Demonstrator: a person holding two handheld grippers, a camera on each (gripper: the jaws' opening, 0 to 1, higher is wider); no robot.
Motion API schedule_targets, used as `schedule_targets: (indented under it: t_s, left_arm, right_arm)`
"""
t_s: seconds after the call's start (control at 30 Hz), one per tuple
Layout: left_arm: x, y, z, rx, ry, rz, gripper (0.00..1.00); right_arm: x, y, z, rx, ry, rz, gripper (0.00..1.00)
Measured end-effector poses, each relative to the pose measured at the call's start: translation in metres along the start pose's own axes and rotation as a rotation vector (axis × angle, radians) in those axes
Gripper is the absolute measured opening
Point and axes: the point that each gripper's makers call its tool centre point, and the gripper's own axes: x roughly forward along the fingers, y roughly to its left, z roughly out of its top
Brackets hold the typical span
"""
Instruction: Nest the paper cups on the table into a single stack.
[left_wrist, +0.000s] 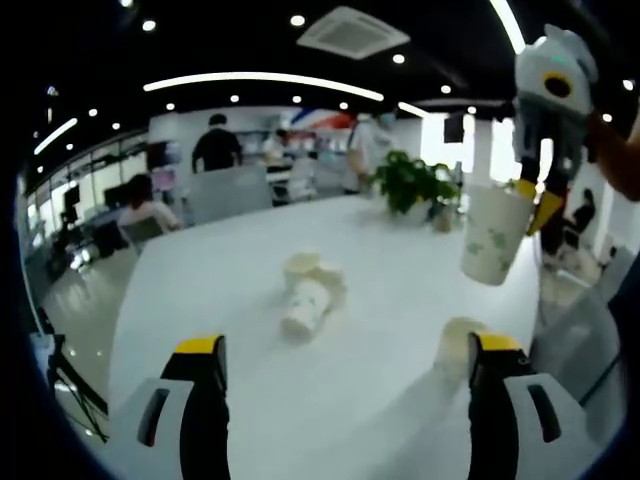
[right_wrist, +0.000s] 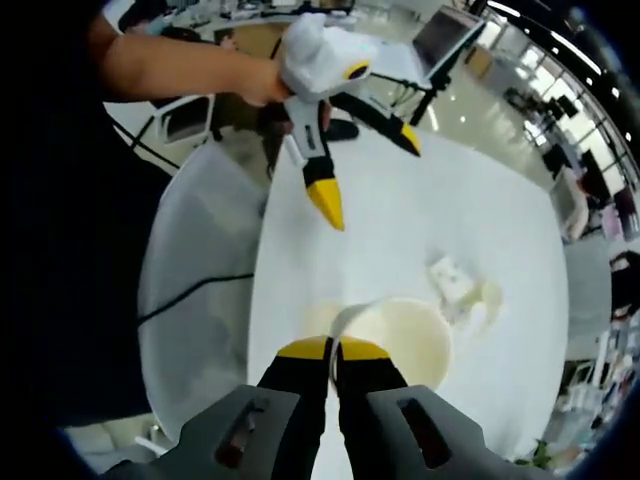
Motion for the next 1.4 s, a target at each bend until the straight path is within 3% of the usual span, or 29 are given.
schedule_targets:
  t_s: [0.8,1.07,1.4]
  left_arm:
    - [-0.002,0.009,-0.001,-0.018,-0.051,0.042,0.98]
    - [0.009,0.005,-0.005,-0.008,-0.022,0.043,0.98]
    - [0.014,0.012,0.007,-0.019,-0.037,0.073,0.98]
  right_arm:
    - [0.026,0.005,-0.009,0.039,-0.010,-0.022,0.00]
    - [0.040,0.005,-0.016,0.055,0.003,-0.020,0.00]
    - [0.052,0.011,-0.015,0.075,-0.022,-0.005,0.00]
